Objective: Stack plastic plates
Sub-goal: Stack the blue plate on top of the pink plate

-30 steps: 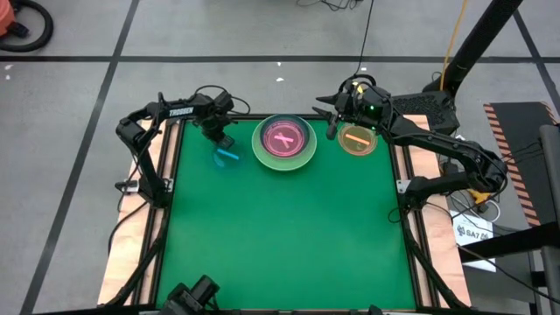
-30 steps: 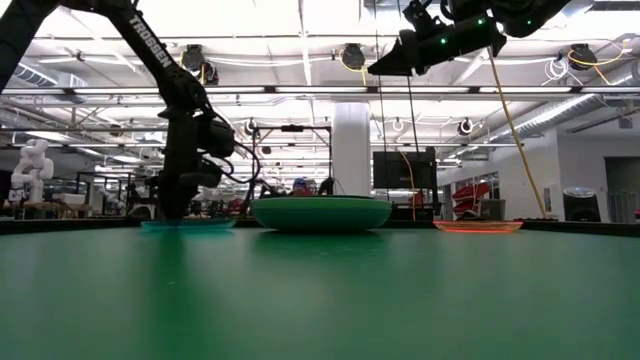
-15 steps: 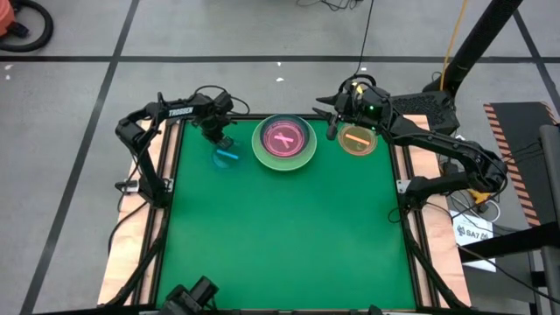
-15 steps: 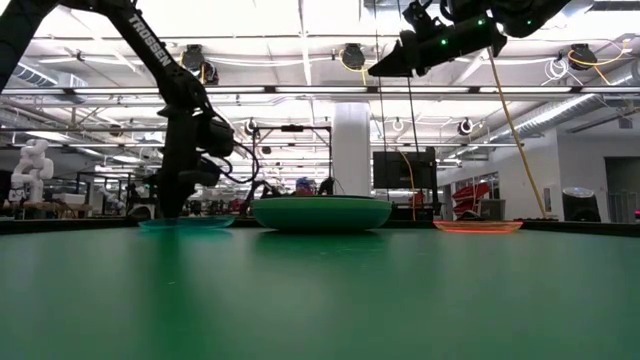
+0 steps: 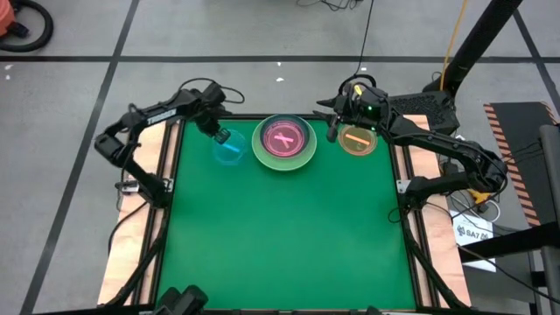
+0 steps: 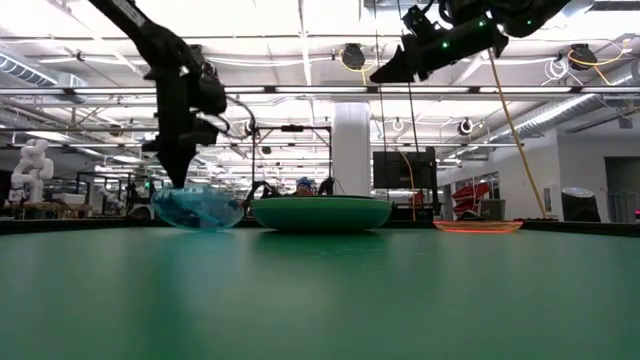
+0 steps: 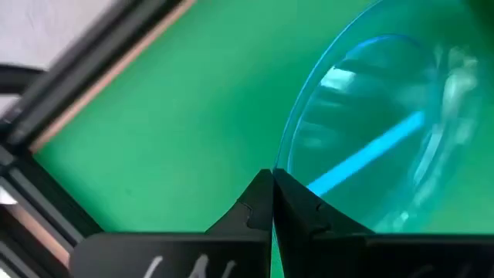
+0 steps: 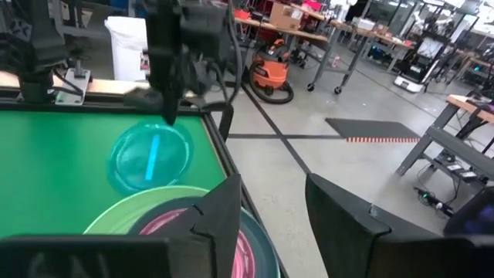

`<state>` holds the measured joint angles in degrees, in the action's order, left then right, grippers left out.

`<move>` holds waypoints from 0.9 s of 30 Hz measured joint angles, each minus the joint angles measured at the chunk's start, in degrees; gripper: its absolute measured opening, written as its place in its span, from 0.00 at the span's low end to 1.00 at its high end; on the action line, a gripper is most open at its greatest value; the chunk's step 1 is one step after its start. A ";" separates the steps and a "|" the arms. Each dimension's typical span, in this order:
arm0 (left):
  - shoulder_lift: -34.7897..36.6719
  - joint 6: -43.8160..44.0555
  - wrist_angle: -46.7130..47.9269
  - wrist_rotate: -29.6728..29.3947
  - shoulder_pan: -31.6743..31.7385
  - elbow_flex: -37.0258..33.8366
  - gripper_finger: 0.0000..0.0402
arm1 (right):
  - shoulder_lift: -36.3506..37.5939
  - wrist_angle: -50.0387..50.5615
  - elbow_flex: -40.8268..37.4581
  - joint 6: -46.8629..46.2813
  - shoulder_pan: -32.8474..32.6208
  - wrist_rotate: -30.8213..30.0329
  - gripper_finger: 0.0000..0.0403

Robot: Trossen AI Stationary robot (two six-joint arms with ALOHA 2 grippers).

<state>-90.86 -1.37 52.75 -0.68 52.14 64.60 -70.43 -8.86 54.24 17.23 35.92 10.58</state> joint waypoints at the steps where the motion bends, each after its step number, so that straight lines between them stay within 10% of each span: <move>1: 1.12 0.06 0.00 0.00 -0.35 0.00 0.01 | 0.00 0.54 0.00 0.00 0.01 0.07 0.35; 27: 13.76 5.24 -2.21 -5.38 -22.71 0.02 0.01 | -12.42 -11.97 -0.02 -13.86 -5.27 9.10 0.42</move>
<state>-77.10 3.88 50.54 -6.07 29.42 64.62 -82.85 -20.83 54.22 3.38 30.65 19.68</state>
